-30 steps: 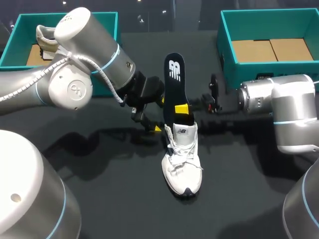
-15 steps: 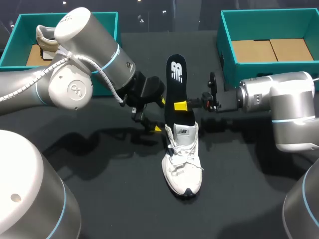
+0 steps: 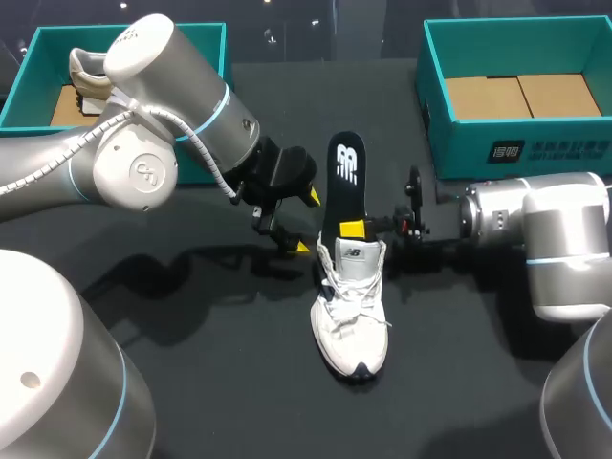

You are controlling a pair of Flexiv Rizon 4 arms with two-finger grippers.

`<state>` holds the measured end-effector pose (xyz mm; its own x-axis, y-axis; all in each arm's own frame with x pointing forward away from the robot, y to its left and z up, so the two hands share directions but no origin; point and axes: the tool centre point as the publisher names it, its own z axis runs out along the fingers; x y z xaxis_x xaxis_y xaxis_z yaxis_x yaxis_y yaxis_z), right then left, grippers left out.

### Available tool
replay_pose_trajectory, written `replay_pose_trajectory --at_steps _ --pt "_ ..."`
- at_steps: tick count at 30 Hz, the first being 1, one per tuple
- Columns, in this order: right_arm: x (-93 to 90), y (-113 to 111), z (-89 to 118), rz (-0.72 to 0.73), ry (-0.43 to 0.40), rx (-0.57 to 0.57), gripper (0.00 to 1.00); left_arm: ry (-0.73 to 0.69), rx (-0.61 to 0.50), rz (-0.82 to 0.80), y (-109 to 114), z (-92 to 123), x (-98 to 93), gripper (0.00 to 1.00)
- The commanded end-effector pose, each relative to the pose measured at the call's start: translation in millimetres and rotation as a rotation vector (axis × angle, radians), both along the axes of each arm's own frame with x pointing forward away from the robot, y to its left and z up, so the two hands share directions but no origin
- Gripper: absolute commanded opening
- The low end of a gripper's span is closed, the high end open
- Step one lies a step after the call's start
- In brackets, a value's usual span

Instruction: Take the shoe out of the shoebox, open the shoe tongue, remove and reinsert the insole, then place the shoe into the shoebox

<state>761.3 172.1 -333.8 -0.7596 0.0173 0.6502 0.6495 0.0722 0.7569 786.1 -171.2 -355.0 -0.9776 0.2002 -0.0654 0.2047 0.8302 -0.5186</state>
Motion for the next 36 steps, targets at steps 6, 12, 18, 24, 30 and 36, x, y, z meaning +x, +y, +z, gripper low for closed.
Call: replay_pose_trajectory --at_steps 6,12,18,24,30,36 --pt "-17.3 7.4 -12.2 -0.013 0.019 0.001 0.0 0.0 0.002 -0.001 -0.4 -0.6 0.2 1.0" --pt "-14.5 10.4 -1.4 -0.011 -0.024 0.021 0.2 0.0 0.002 -0.001 -0.4 -0.6 0.2 1.0" --pt "-5.3 11.2 15.0 0.016 -0.085 0.054 0.29 0.0 0.002 -0.001 -0.4 -0.6 0.2 1.0" --pt "5.2 11.6 26.2 0.039 -0.125 0.051 0.27 0.0 0.002 -0.001 -0.4 -0.6 0.2 1.0" --pt "19.4 13.4 34.8 0.061 -0.15 0.04 0.26 0.0 0.002 -0.001 -0.4 -0.6 0.2 1.0" --pt "30.0 16.9 35.0 0.077 -0.139 0.032 0.0 0.0 0.002 -0.001 -0.4 -0.6 0.2 1.0"
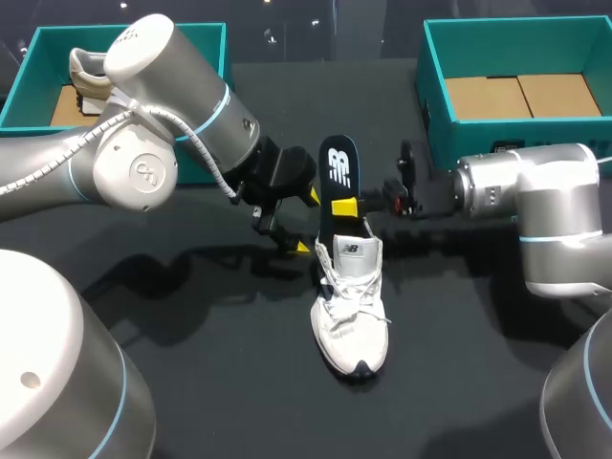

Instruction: Take the shoe out of the shoebox, open the shoe tongue, remove and reinsert the insole, then place the shoe into the shoebox

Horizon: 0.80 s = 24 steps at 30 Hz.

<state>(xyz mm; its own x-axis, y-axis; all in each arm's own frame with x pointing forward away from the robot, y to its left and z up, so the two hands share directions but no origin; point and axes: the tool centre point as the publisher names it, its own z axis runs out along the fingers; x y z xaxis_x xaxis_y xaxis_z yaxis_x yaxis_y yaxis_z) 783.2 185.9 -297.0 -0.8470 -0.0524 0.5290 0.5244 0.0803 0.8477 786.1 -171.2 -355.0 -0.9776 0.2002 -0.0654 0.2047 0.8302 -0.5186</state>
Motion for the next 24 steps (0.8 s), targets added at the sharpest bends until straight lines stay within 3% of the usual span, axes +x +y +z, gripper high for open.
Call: replay_pose_trajectory --at_steps 1,5,14,24 --pt "8.6 3.0 -3.2 0.017 0.015 -0.001 0.0 0.0 0.002 -0.001 -0.4 -0.6 0.1 1.0" --pt "4.1 1.4 -13.8 0.011 0.044 0.014 0.0 0.0 0.002 -0.001 -0.4 -0.6 0.1 1.0" --pt "-25.9 -4.0 -36.6 -0.024 0.124 0.028 0.0 0.0 0.002 -0.001 -0.4 -0.6 0.1 1.0" --pt "-44.3 0.1 -38.5 -0.028 0.132 0.059 0.0 0.0 0.002 -0.001 -0.4 -0.6 0.1 1.0"
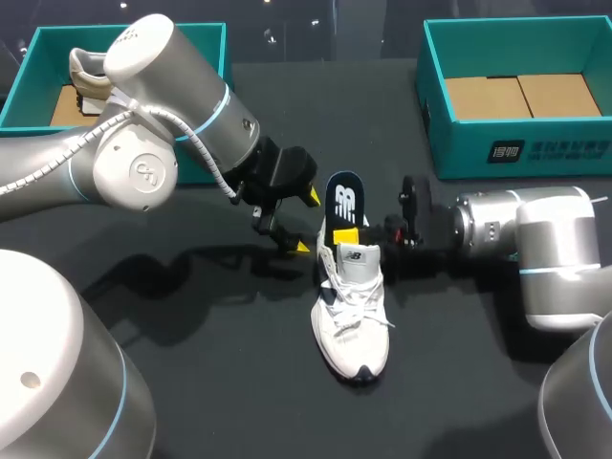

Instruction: Take the shoe out of the shoebox, open the shoe tongue, remove and reinsert the insole, then place the shoe into the shoebox

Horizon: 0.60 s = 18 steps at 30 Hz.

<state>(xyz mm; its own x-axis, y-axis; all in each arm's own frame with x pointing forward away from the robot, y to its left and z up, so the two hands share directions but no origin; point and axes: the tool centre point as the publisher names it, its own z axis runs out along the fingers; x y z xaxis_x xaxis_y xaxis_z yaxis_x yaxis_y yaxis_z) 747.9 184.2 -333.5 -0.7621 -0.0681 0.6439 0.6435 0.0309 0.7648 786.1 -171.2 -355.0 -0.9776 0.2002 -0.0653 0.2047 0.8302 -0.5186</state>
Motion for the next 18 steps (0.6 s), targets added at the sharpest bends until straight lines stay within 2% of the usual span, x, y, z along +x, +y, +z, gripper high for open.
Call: replay_pose_trajectory --at_steps 1,3,4,5,12,18 --pt "-8.8 2.0 -0.1 -0.013 -0.02 0.011 0.0 0.0 0.002 -0.001 -0.4 -0.6 0.1 1.0" --pt "-6.2 2.0 7.0 -0.012 -0.044 0.012 0.14 0.0 0.002 -0.001 -0.4 -0.6 0.1 1.0" --pt "-3.5 1.9 12.0 -0.007 -0.06 0.01 0.26 0.0 0.002 -0.001 -0.4 -0.6 0.1 1.0" --pt "-1.3 2.0 15.6 -0.001 -0.072 0.008 0.3 0.0 0.002 -0.001 -0.4 -0.6 0.1 1.0" --pt "13.5 1.9 36.2 0.017 -0.15 -0.013 0.26 0.0 0.002 -0.001 -0.4 -0.6 0.1 1.0" --pt "24.7 1.0 43.0 0.026 -0.172 -0.034 0.23 0.0 0.002 -0.001 -0.4 -0.6 0.1 1.0"
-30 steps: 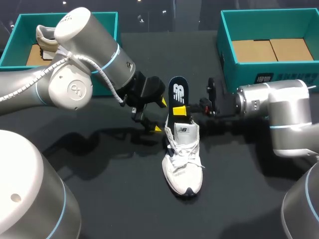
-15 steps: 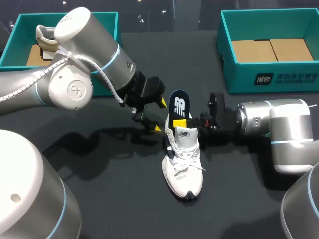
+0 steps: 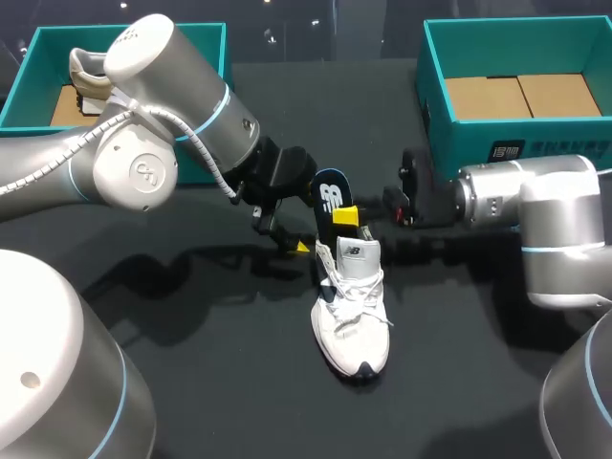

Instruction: Take the shoe out of the shoebox, open the shoe tongue, remove and reinsert the insole, then place the shoe into the shoebox

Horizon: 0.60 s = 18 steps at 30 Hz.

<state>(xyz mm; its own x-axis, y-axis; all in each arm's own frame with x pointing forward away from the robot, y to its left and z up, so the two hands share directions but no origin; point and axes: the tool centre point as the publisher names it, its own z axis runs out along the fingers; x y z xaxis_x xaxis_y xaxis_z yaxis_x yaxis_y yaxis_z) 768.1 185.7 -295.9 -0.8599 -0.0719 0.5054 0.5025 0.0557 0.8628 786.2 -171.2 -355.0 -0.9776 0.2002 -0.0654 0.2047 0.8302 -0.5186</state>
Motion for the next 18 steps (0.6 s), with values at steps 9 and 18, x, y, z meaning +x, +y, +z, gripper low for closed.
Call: replay_pose_trajectory --at_steps 9,18 --pt "13.6 0.2 -13.7 -0.001 0.065 -0.024 0.0 0.0 0.002 -0.001 -0.4 -0.6 0.1 1.0" --pt "-13.1 -7.3 -36.6 -0.064 0.141 0.002 0.0 0.0 0.002 -0.001 -0.4 -0.6 0.1 1.0"
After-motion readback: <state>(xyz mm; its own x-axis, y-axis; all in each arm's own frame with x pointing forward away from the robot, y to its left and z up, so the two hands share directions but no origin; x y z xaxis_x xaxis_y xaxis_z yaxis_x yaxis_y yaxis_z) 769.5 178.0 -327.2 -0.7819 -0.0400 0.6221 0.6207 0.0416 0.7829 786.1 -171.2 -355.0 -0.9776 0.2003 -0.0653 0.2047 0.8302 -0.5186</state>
